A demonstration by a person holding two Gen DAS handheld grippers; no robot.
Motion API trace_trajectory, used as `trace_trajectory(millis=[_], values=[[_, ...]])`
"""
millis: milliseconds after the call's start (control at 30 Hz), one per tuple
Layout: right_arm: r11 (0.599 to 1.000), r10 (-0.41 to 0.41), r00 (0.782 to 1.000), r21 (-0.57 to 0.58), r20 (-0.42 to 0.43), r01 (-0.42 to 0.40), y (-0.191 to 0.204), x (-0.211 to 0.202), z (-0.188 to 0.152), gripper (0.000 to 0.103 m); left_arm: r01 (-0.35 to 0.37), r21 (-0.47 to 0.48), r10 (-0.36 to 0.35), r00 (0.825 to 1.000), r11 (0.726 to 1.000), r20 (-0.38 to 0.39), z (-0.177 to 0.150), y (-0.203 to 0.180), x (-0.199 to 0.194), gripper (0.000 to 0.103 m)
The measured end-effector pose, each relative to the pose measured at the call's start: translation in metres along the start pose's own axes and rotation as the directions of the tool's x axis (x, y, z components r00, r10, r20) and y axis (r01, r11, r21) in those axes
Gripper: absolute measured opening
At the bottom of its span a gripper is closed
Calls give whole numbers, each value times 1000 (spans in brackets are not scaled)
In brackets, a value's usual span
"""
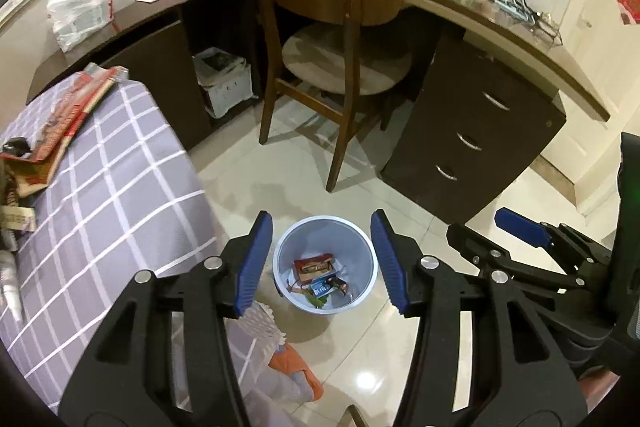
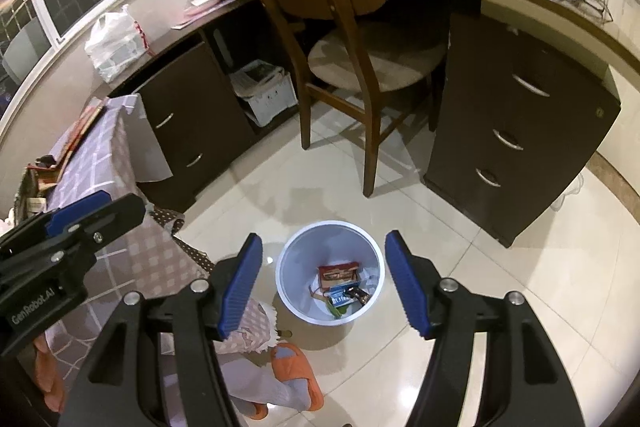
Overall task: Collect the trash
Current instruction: 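Move both tools back to the table toward the newspaper and plastic bag, then grasp the yellow-patterned plastic bag with the left gripper while the right grasps rolled newspaper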
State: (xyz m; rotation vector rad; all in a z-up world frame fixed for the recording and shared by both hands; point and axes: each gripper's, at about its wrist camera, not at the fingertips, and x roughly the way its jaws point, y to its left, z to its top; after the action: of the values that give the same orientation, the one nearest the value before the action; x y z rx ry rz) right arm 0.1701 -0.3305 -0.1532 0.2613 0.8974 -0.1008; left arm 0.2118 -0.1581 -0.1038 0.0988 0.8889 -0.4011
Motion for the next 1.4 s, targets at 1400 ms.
trace_trajectory(millis=[1400], values=[[836, 317, 941, -434, -117, -336, 314, -11, 1, 70, -321, -475, 411, 906, 819, 97, -81, 249, -160, 72]])
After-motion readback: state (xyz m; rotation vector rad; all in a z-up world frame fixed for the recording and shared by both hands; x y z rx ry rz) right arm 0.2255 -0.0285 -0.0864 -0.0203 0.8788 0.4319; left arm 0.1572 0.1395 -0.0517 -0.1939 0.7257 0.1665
